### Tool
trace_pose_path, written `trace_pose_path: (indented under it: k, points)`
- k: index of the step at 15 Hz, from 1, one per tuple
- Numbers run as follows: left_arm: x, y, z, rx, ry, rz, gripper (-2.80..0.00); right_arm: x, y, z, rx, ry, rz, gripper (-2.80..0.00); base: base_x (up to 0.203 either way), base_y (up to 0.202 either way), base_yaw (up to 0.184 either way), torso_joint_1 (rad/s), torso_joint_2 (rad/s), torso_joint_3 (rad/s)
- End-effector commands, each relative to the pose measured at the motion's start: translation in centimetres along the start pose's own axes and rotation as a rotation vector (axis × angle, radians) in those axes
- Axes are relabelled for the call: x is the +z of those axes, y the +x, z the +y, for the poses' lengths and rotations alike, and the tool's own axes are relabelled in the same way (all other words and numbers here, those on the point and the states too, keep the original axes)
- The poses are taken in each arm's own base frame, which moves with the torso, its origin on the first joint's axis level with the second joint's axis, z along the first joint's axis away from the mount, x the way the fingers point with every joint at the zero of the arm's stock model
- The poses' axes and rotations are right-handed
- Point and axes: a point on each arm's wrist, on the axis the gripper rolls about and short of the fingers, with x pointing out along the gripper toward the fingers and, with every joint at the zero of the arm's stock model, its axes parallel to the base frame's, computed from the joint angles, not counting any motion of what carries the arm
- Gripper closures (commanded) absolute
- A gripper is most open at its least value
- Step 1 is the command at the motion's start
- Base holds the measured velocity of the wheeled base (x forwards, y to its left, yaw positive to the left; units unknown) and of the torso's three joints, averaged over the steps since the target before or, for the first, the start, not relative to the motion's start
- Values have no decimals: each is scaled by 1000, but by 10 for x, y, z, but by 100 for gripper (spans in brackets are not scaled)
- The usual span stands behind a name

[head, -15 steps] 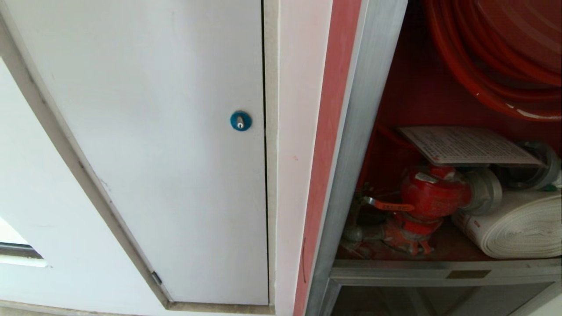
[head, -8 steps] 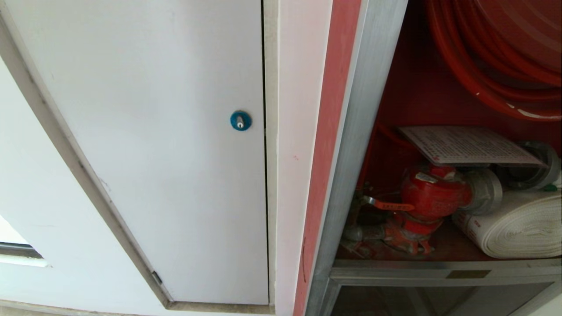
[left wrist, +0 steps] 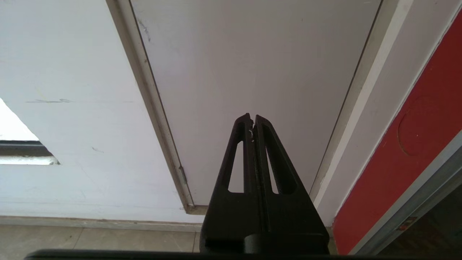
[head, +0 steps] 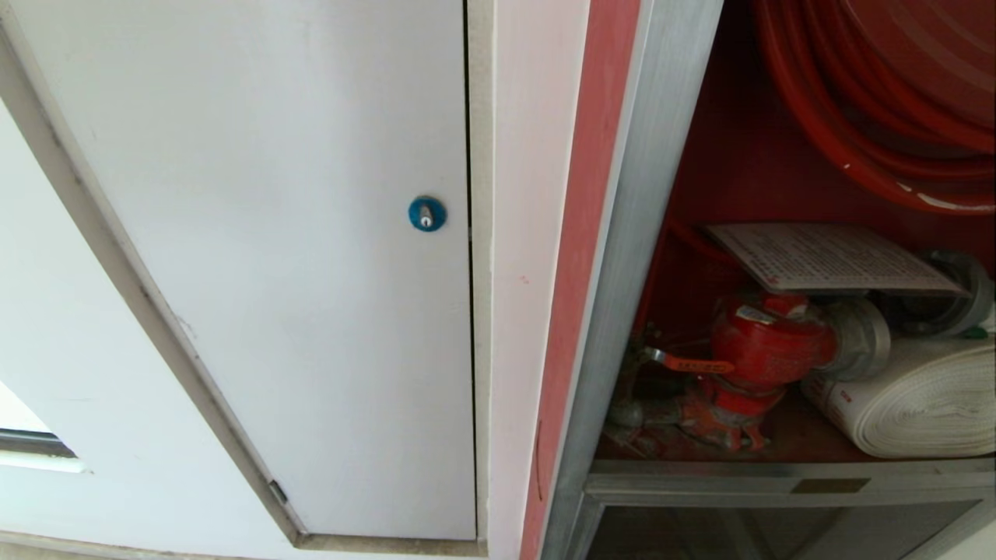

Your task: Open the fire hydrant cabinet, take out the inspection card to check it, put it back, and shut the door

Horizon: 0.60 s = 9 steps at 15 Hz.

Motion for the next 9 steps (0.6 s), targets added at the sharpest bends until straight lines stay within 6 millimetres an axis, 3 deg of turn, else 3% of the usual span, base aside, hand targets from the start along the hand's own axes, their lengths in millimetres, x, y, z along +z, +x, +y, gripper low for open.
trace_pose_path:
  k: [1, 9]
  points:
    - [-4, 1, 0, 1, 0, 13, 0, 8, -3, 0, 1, 0, -22, 0, 0, 0, 0, 0, 0, 0]
    - [-4, 1, 0, -1, 0, 13, 0, 37, -2, 0, -12, -6, -20, 0, 0, 0, 0, 0, 0, 0]
